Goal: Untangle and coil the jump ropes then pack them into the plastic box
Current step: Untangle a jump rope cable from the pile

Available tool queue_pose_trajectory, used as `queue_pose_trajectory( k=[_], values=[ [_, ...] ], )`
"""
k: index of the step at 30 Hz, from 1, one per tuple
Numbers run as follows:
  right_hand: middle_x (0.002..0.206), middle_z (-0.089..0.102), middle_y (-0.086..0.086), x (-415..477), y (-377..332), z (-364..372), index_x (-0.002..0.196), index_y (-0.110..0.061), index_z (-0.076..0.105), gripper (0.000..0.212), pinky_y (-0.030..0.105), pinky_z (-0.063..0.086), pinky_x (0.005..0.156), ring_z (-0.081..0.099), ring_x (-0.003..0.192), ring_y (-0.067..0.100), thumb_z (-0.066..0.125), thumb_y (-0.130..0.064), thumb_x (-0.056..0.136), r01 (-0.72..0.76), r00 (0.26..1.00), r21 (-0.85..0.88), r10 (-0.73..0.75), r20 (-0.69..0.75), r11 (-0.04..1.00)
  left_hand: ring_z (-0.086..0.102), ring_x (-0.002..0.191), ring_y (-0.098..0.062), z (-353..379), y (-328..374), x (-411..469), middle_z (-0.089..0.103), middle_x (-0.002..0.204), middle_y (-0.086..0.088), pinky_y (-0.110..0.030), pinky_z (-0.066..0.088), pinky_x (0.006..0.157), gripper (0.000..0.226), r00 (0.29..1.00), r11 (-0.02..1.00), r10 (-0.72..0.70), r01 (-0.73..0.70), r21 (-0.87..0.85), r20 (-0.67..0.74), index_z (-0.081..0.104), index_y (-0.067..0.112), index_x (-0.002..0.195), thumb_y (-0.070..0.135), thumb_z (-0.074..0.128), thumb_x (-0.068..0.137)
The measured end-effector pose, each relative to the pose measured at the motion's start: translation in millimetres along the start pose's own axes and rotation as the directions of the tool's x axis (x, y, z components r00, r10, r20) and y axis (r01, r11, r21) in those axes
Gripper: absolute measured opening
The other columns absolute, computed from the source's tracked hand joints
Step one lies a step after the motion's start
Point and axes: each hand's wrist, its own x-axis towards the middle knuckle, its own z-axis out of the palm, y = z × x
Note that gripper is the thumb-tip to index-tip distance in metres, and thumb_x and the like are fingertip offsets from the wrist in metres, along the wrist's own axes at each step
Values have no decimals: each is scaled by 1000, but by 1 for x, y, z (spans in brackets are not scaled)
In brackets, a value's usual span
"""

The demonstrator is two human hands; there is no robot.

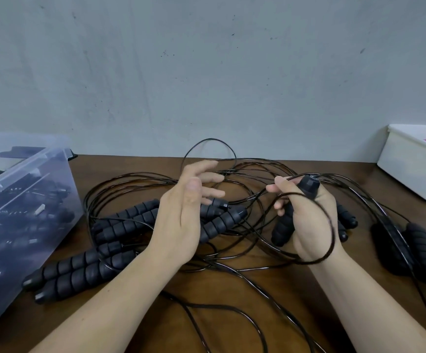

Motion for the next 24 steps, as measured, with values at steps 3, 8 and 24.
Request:
queue_pose_trajectory(
  k=[3, 8, 24],
  values=[
    [97, 81, 17, 0, -3, -2, 97, -7, 71, 10, 26, 51, 56, 59, 61, 18, 76, -16, 98, 7, 1000, -2, -7, 2, 1000, 67, 118, -2, 2, -2, 2, 70, 124, 20, -35, 57, 97, 35, 994, 981, -81, 65, 182, 79, 56, 35, 142, 43, 40, 112],
    [96, 81, 15, 3, -10, -3, 95, -3, 69, 11, 27, 49, 53, 59, 59, 19, 75, -12, 98, -9, 1000, -18, 8, -13, 1000, 50, 123, 5, 1, -19, 4, 56, 128, 30, -28, 48, 107, 64, 931, 817, -219, 11, 577, 292, 42, 51, 147, 59, 71, 90],
    [73, 52, 2, 7, -34, -11, 87, -17, 51, 37, 28, 46, 54, 49, 61, 16, 82, -37, 93, -453, 888, 263, 455, 56, 852, 62, 89, 5, -2, -9, 8, 71, 90, 22, -10, 43, 71, 12, 953, 902, -286, 233, 365, 99, 72, 41, 105, 47, 69, 95]
  ],
)
